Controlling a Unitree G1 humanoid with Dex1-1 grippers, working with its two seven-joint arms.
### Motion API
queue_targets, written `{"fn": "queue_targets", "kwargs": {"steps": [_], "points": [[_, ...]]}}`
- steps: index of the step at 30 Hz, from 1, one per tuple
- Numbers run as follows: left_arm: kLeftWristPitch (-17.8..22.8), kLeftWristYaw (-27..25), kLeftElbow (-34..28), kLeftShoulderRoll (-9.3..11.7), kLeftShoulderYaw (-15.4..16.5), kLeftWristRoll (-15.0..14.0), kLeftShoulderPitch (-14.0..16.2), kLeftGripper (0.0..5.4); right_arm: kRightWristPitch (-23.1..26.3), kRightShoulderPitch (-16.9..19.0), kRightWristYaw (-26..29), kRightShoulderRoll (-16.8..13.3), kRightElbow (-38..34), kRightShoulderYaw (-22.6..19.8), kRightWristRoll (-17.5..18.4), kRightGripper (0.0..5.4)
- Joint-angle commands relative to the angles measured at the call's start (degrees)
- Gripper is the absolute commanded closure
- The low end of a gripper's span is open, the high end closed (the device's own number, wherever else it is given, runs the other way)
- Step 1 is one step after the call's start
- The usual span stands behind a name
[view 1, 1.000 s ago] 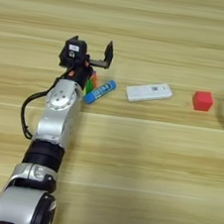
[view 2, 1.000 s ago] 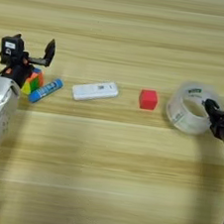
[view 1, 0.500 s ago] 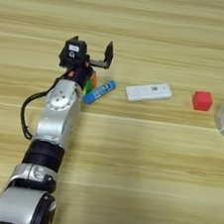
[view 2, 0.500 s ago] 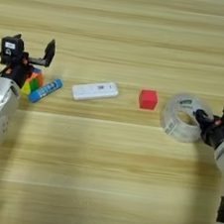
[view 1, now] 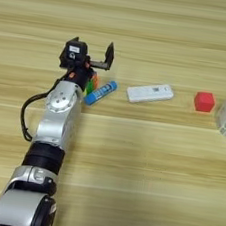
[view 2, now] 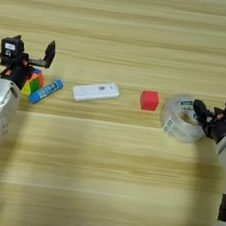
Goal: Move the objects on the table
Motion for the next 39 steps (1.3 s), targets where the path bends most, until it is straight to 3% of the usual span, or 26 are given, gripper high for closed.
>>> {"fn": "queue_targets", "kwargs": {"steps": [1,15,39], "points": [[0.96,0.13,-0.7,0.09,-0.41,0.35,0.29,0.0,-0.37,-0.09,-0.05,0.24,-0.58,0.22,0.45,1.58],[0.75,0.4,0.21,0.57,-0.06,0.61,0.09,0.0,-4.14,0.33,0.17,2.03,-5.59,0.39,1.02,0.02],[0.1,0.78,3.94,3.21,0.09,1.95,0.75,0.0,-10.29,0.8,-0.96,4.09,-8.47,3.17,0.33,0.02]]}}
